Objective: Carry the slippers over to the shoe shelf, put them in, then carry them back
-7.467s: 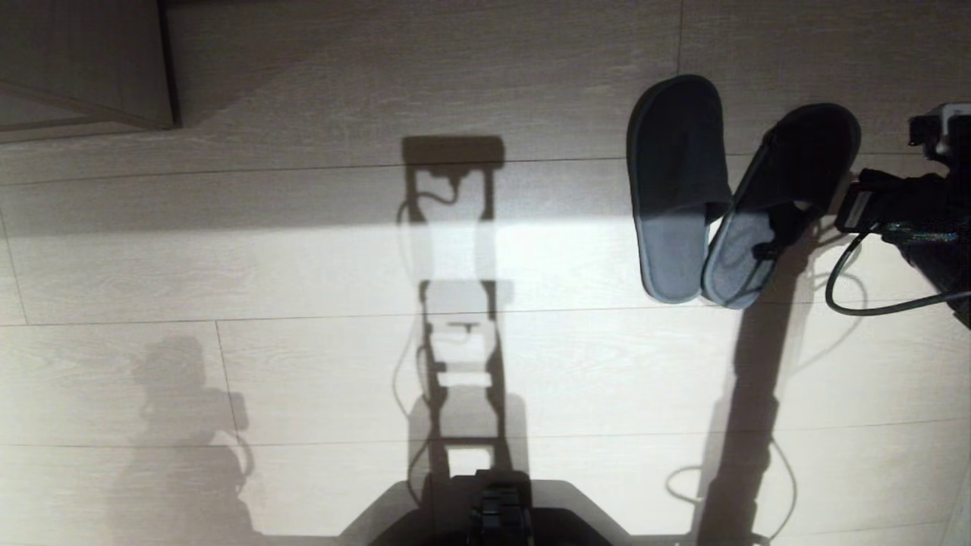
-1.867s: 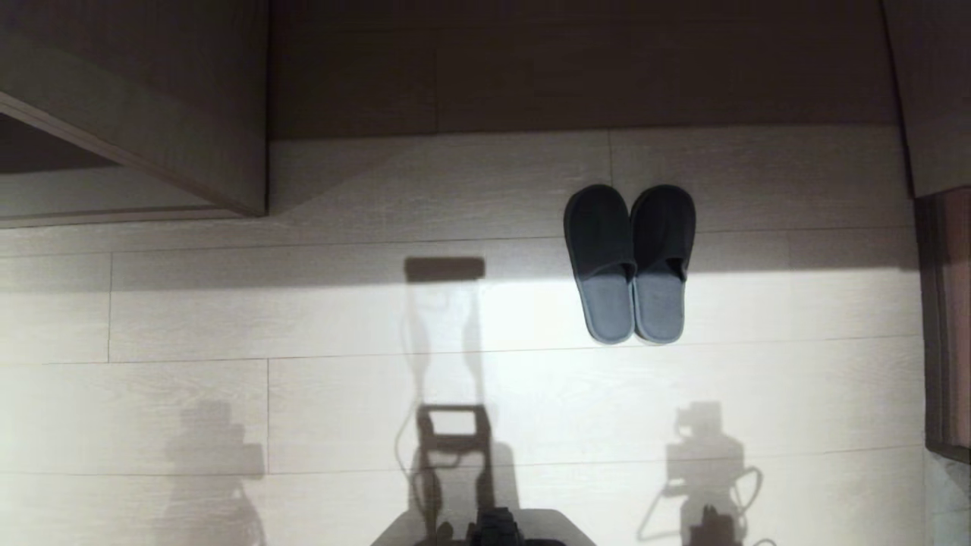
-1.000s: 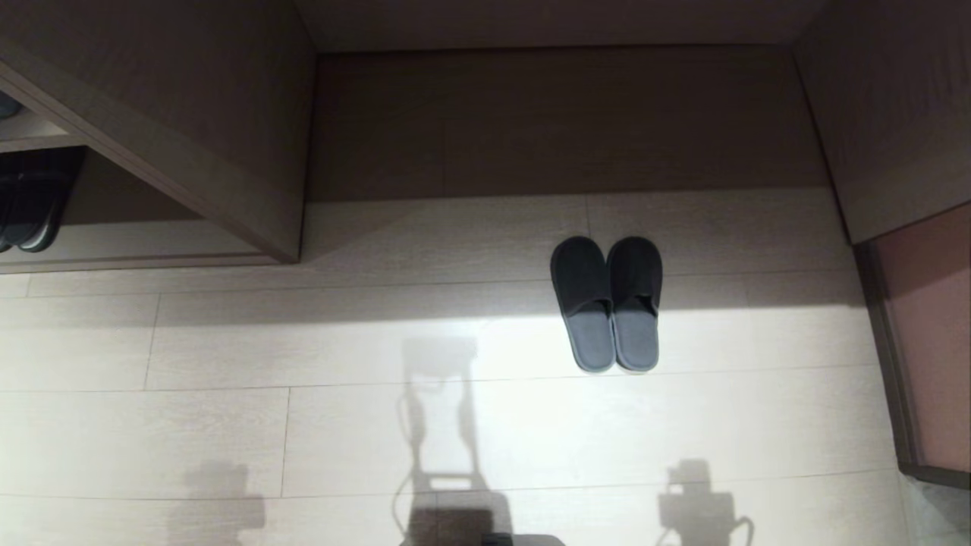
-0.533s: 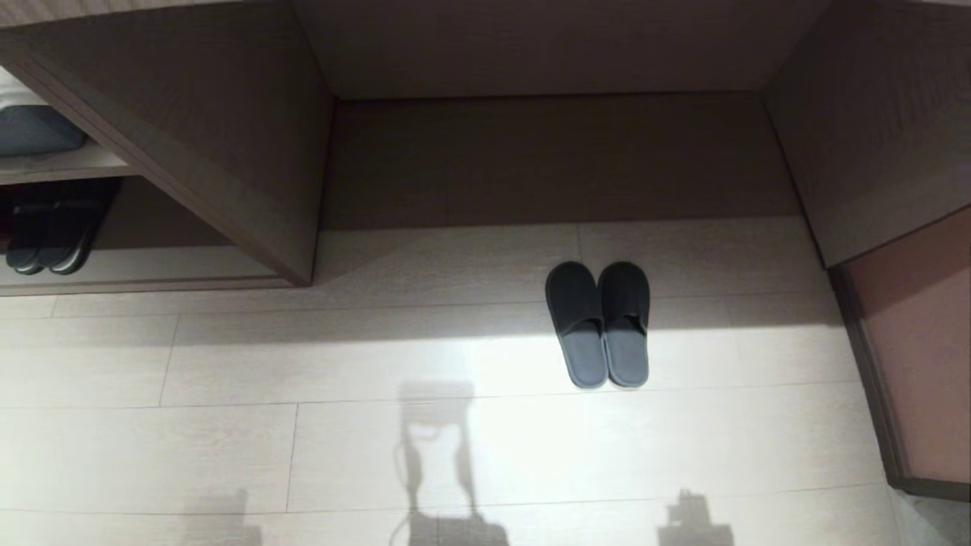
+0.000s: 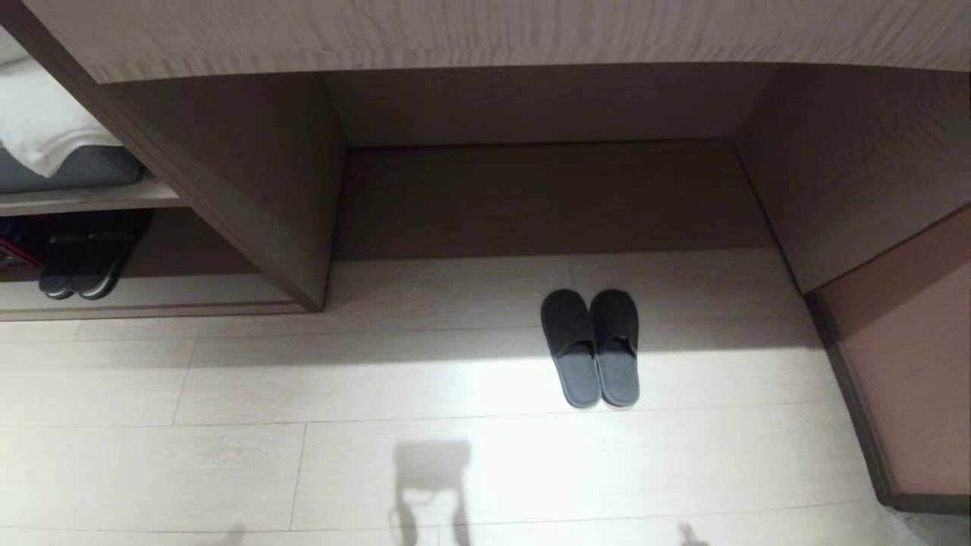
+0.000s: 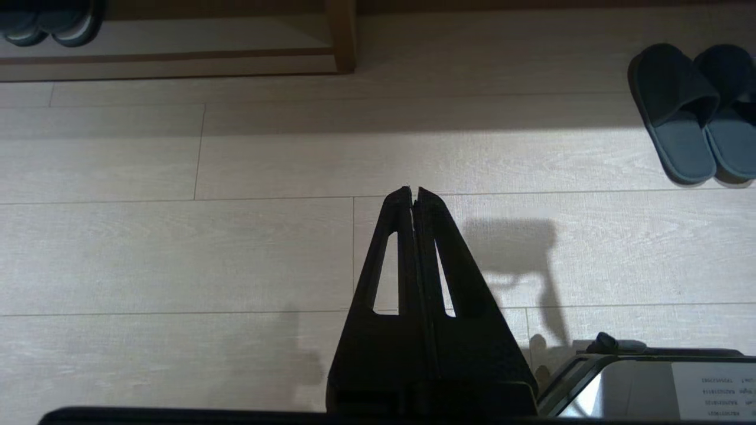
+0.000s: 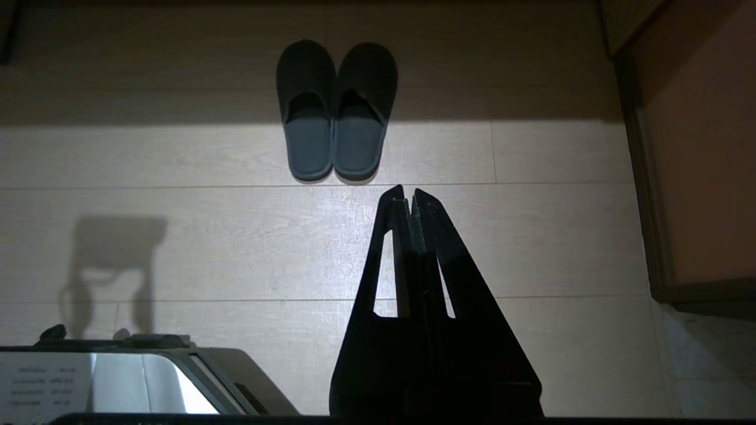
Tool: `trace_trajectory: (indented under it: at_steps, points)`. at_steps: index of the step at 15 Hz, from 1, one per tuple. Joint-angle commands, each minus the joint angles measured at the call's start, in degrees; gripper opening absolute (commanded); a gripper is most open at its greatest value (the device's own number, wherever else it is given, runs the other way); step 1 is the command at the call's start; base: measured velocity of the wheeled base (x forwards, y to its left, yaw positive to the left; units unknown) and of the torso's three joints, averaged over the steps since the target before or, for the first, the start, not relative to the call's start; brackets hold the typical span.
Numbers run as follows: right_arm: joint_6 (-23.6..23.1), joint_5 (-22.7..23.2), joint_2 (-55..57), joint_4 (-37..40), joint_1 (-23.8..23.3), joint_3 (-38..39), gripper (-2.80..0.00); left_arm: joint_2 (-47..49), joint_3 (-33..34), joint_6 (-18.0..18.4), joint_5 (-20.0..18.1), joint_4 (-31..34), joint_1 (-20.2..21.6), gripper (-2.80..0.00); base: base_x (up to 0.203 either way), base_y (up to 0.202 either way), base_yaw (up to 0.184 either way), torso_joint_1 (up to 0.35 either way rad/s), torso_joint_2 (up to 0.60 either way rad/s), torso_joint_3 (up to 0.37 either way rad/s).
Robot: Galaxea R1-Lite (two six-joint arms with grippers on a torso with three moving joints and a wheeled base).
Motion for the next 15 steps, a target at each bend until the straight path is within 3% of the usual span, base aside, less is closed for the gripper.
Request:
trace_trajectory:
  at_steps: [1,15]
  points:
    - [0.00,-0.02,0.11,-0.02,-0.02,0.00,-2.80,0.09,0.00,-0.04,0.01,-0.04,0.06,-2.80,0.000,0.000,0.000,0.005,0.00,0.198]
    - [0.00,-0.02,0.11,-0.02,0.04,0.00,-2.80,0.00,0.00,-0.04,0.01,0.05,0.06,-2.80,0.000,0.000,0.000,0.003,0.00,0.204]
